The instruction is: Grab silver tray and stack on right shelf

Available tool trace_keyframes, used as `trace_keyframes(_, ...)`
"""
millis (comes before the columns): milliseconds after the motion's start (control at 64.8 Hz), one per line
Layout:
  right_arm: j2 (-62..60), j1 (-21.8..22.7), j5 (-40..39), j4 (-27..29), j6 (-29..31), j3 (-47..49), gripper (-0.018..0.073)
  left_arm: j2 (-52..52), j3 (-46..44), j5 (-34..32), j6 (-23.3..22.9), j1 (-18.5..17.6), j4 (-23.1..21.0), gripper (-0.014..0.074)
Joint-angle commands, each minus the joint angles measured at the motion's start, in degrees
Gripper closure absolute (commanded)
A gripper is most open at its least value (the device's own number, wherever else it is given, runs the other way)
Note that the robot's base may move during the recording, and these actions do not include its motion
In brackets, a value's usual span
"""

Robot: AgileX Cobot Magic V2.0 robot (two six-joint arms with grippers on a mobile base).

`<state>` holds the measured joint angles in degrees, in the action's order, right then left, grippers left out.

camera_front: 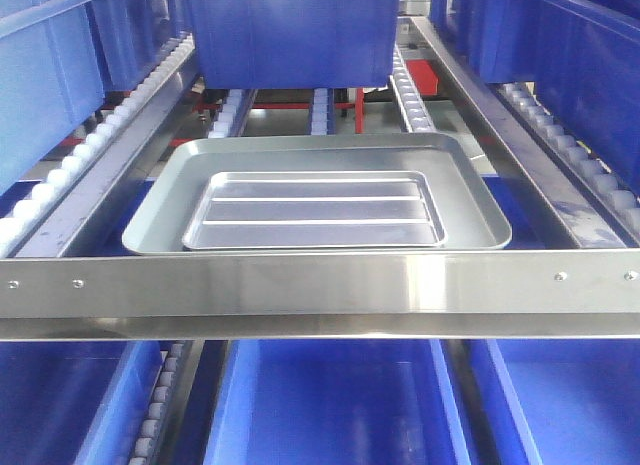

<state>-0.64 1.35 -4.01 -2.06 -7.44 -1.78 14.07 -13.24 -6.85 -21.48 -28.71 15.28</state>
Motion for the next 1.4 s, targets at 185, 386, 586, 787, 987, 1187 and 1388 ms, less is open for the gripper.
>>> trace_keyframes(185,-1.0,0.3,-5.0,0.0,0.6,0.1,0.0507,-9.0,4.9,0.8,16.7,10.8,-10.8,0.0690)
trace_keyframes(386,-1.0,0.3,-5.0,0.0,0.6,0.1,0.0507,-15.6,10.8,5.9,19.5,17.2,-15.3,0.0696)
trace_keyframes(586,-1.0,0.3,-5.0,0.0,0.6,0.1,0.0507,-15.5,15.7,-0.9,19.5,21.3,-15.3,0.0696)
trace_keyframes(787,-1.0,0.3,-5.0,0.0,0.6,0.1,0.0507,-15.5,16.4,-2.2,19.5,21.6,-15.3,0.0696)
trace_keyframes(987,-1.0,0.3,-5.0,0.0,0.6,0.1,0.0507,-15.5,16.4,-2.2,19.5,21.6,-15.3,0.0696)
trace_keyframes(1187,-1.0,0.3,-5.0,0.0,0.6,0.1,0.0507,-15.5,16.4,-2.2,19.5,21.6,-15.3,0.0696)
trace_keyframes(1388,-1.0,0.3,-5.0,0.0,0.6,0.1,0.0507,-15.5,16.4,-2.2,19.5,21.6,-15.3,0.0696)
